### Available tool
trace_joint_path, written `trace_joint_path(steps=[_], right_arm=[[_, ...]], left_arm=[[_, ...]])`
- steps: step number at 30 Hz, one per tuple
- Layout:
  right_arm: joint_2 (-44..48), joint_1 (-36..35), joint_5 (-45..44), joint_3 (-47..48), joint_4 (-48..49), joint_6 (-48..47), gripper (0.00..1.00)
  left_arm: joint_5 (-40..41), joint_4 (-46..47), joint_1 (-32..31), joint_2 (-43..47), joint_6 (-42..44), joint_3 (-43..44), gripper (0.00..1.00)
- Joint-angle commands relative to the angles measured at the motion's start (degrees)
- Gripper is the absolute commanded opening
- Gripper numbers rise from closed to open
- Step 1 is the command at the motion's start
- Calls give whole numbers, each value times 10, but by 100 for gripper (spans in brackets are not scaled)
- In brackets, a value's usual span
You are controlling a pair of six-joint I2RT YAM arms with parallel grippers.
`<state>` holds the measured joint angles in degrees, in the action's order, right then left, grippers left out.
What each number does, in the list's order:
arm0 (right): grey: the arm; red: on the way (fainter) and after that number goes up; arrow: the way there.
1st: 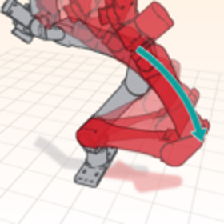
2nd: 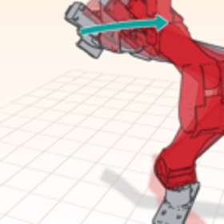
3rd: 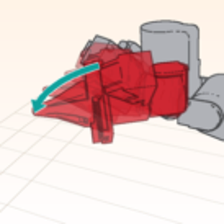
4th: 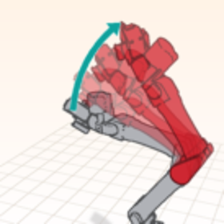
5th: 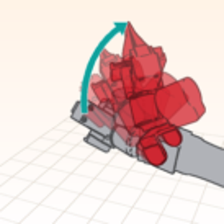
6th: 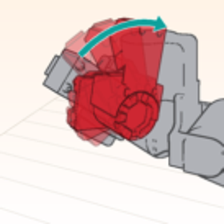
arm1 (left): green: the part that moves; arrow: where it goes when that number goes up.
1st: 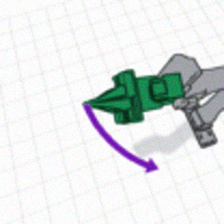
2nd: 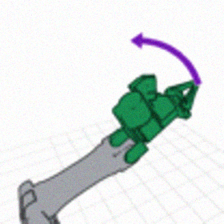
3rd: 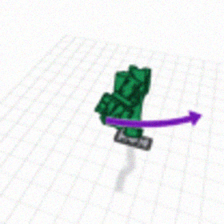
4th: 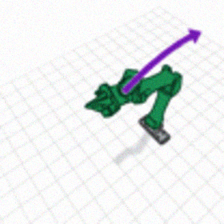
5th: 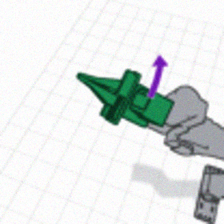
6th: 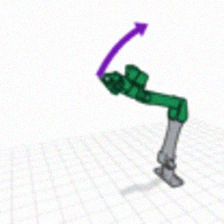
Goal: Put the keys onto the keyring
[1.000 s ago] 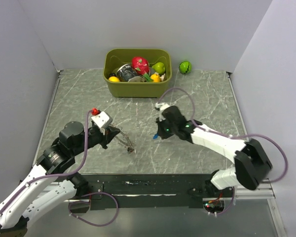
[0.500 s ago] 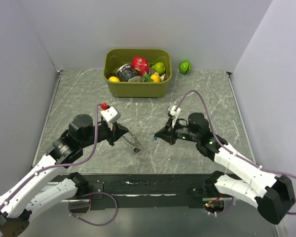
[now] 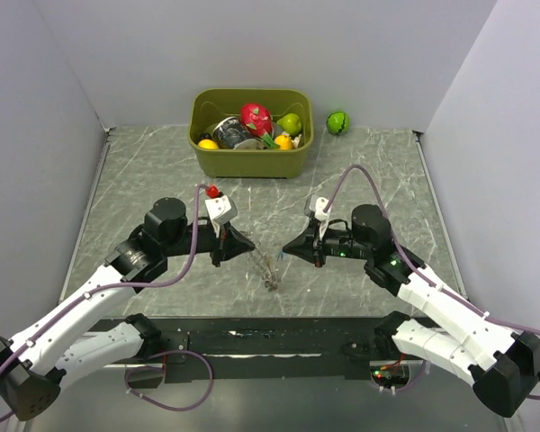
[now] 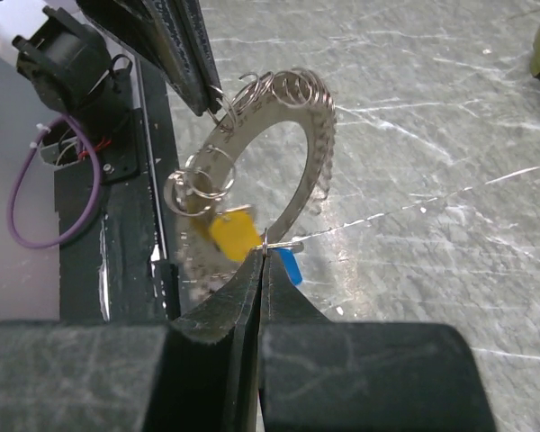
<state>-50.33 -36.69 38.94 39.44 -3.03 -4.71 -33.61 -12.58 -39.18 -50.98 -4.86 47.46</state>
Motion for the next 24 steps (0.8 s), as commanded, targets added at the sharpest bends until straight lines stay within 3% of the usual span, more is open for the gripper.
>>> trace_joint_path(steps=[1,24], right_arm=[[24,7,18,22,13,-14,0],[-8,11,37,82,-20,-28,0]], left_arm=[[-58,51,-1,18,20,29,1],[-31,39,-14,-5,16,27,1]])
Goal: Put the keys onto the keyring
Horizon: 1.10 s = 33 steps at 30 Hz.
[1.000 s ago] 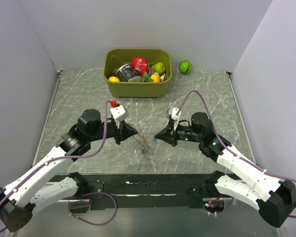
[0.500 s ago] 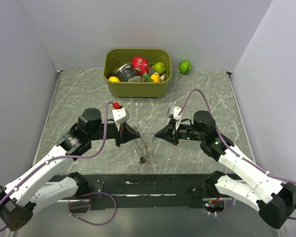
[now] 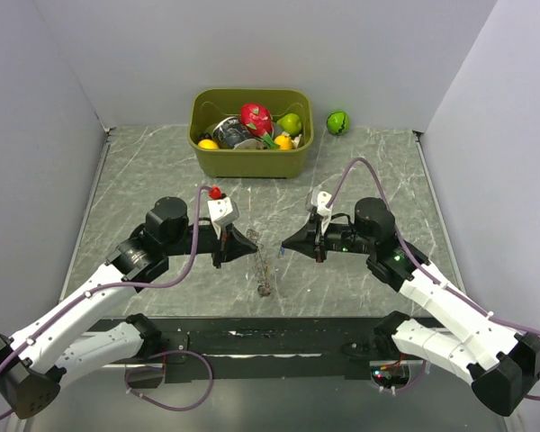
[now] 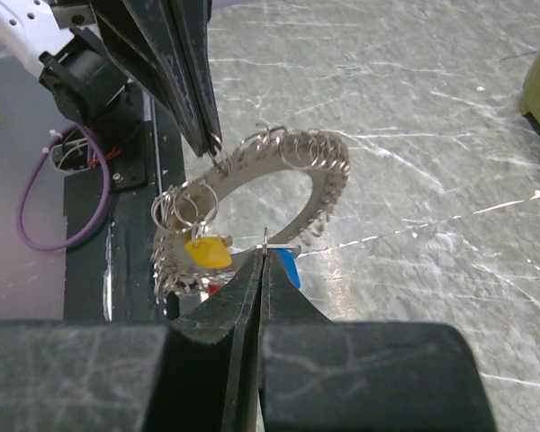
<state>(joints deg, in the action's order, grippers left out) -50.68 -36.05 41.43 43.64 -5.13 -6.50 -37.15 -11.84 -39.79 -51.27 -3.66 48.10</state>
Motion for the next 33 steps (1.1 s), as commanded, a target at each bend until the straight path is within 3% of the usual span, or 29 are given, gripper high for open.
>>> trace_joint_path(steps=[1,15,33], right_arm=[[-10,4,18,41,0,-11,0],[-51,4,92,86,-19,-18,0],[-87,-6,111,113,-41,-27,0]], left_arm=[[8,30,-13,-3,4,21,1],[40,17,-32,14,9,22,1],[35,12,-35,-2,11,30,1]])
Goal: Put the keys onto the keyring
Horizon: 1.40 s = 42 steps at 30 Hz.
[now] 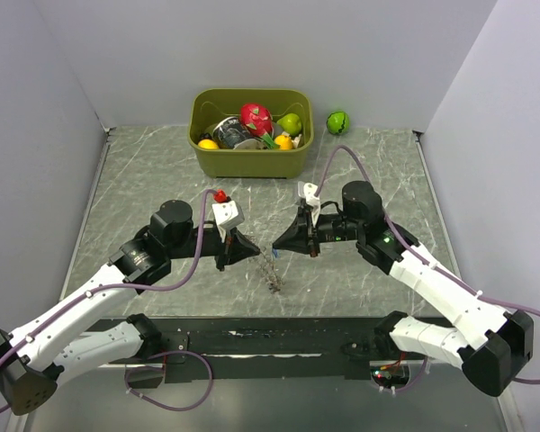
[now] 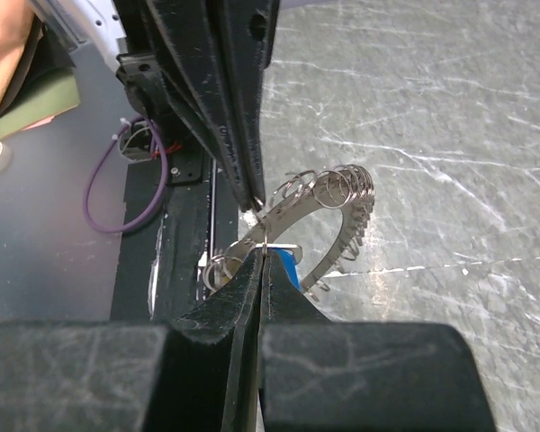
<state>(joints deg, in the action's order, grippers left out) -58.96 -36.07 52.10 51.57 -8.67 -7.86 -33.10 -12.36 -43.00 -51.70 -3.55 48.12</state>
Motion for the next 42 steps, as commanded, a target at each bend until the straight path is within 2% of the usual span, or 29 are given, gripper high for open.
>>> trace_joint_path(steps=[1,22,42], right_arm=[[-5,-7,3,36,-6,-15,0],[-49,-60,-50,76,-54,-52,0],[-74,-63,-75,63,-55,-53,0]], left_arm=[[-5,16,-2,2,12,31,1],[-10,16,-4,-1,10,32,1],[-2,10,-7,8,10,32,1]])
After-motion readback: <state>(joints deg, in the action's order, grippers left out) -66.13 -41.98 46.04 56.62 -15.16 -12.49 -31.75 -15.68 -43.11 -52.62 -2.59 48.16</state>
